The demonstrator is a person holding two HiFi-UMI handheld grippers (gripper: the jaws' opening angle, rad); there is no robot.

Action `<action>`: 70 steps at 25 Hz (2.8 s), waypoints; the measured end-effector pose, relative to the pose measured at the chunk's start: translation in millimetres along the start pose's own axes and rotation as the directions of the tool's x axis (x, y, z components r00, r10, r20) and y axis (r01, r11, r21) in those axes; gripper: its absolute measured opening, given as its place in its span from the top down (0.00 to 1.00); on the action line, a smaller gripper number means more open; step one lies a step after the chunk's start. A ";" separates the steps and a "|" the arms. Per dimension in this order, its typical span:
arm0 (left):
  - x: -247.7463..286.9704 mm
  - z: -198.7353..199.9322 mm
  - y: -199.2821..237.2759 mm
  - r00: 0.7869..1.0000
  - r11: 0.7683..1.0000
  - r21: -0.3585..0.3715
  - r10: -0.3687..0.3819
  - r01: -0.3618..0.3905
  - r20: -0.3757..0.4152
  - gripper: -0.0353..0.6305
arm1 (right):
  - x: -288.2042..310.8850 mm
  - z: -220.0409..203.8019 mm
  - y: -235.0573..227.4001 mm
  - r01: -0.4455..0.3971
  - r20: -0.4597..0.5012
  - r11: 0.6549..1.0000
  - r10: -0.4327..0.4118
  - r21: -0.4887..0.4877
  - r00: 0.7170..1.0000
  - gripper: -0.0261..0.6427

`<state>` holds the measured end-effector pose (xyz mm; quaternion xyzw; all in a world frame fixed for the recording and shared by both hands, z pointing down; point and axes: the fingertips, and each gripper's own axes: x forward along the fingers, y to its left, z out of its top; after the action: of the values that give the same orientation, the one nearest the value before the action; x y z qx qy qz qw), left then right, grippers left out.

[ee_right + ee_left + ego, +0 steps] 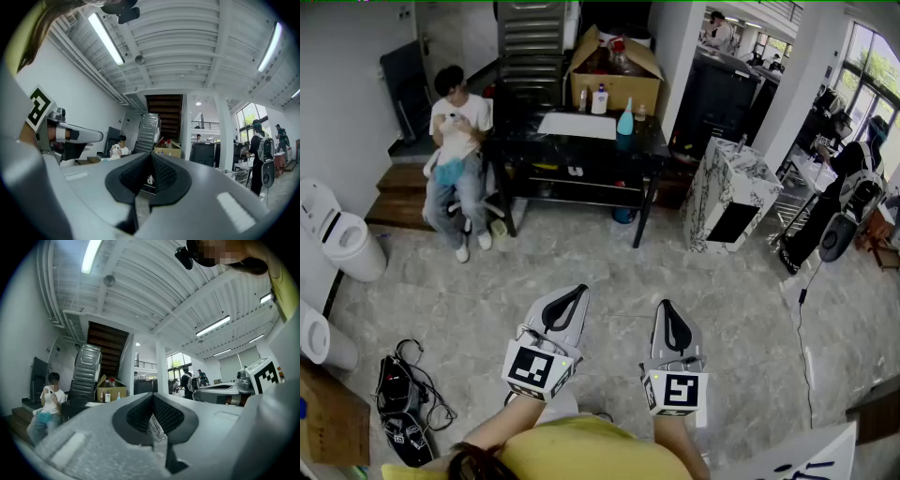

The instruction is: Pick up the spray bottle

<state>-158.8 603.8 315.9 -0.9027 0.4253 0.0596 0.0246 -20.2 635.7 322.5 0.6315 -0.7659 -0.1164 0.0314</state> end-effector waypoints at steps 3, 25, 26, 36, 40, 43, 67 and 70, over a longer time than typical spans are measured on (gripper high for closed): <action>10.2 -5.3 -2.4 1.000 1.000 -0.005 -0.012 0.012 -0.014 0.94 | 6.6 -5.3 -3.2 -0.005 -0.008 1.000 0.005 0.009 1.000 0.96; 239.3 -66.5 159.7 0.995 0.995 -0.036 -0.094 0.092 -0.042 0.84 | 269.3 -68.8 -60.3 0.006 -0.031 1.000 -0.005 0.019 0.999 0.96; 251.8 -69.4 169.1 0.994 0.994 -0.036 -0.101 0.099 -0.047 0.81 | 283.7 -71.5 -62.8 0.011 -0.032 1.000 -0.010 0.019 0.999 0.96; 323.0 -88.9 234.8 0.990 0.992 -0.061 -0.118 0.114 -0.076 0.76 | 367.6 -92.8 -77.7 0.035 -0.072 0.999 -0.033 0.037 0.997 0.96; 333.7 -99.5 249.4 0.989 0.991 -0.080 -0.113 0.106 -0.091 0.74 | 384.7 -100.8 -77.2 0.029 -0.086 0.999 -0.025 0.043 0.996 0.96; 345.7 -103.9 251.3 0.987 0.989 -0.088 -0.126 0.118 -0.099 0.71 | 396.3 -106.2 -81.8 0.029 -0.092 0.998 -0.025 0.047 0.995 0.96; 614.7 -126.3 308.8 0.996 0.995 -0.086 -0.059 0.053 -0.067 0.71 | 630.1 -165.4 -250.7 -0.075 -0.069 0.997 0.077 0.032 0.995 0.96; 643.7 -131.5 314.5 0.997 0.997 -0.079 -0.031 0.026 -0.071 0.71 | 657.3 -173.0 -268.9 -0.107 -0.059 0.994 0.109 0.030 0.992 0.96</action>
<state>16.4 -101.5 365.6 -0.9106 0.4103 0.0431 -0.0254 140.1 -76.1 366.9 0.5928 -0.7991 -0.0849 0.0523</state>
